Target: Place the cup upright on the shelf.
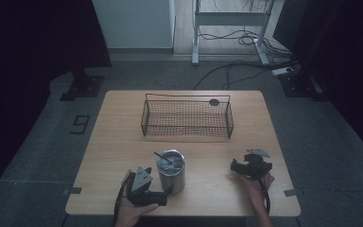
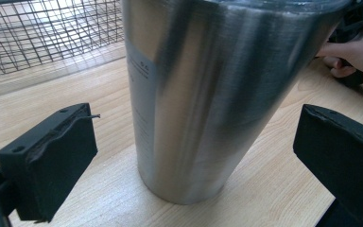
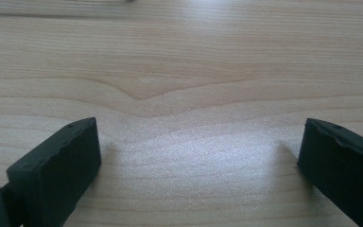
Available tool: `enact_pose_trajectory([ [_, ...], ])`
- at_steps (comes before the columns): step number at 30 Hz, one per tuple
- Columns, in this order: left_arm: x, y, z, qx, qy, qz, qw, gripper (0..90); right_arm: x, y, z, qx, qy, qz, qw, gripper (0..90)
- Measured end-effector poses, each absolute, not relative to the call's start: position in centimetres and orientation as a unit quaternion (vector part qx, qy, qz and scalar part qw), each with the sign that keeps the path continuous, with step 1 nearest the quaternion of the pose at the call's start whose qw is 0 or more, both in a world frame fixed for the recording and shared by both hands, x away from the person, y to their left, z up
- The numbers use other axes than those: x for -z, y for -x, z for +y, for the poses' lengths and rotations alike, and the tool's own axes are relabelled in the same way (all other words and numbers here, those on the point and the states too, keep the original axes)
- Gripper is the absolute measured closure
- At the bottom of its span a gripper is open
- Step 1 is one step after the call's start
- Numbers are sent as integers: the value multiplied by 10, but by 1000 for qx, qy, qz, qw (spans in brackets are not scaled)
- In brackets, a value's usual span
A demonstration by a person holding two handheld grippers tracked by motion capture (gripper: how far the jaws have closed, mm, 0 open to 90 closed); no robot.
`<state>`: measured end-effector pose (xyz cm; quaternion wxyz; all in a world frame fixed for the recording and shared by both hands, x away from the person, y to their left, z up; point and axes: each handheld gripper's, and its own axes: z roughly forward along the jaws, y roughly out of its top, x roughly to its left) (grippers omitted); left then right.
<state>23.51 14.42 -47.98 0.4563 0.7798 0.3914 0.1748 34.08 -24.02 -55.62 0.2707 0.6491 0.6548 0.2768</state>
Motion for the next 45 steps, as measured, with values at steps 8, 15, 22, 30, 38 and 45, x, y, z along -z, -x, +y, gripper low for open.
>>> enact_pose_trajectory([
  [8,480,-240,131,-176,-785,379,457,0,556,-340,-240,-277,-652,652,271,1],
  [15,481,-244,120,-191,-786,381,449,0,556,-340,-240,-277,-652,652,272,2],
  [22,484,-258,110,-202,-779,385,452,0,556,-340,-240,-277,-652,652,272,2],
  [30,492,-267,103,-213,-779,382,449,26,556,-340,-241,-277,-652,651,272,2],
  [38,492,-265,102,-221,-776,382,451,38,556,-340,-241,-277,-652,651,272,3],
  [45,489,-260,100,-217,-782,381,443,40,556,-341,-240,-277,-649,654,274,12],
])
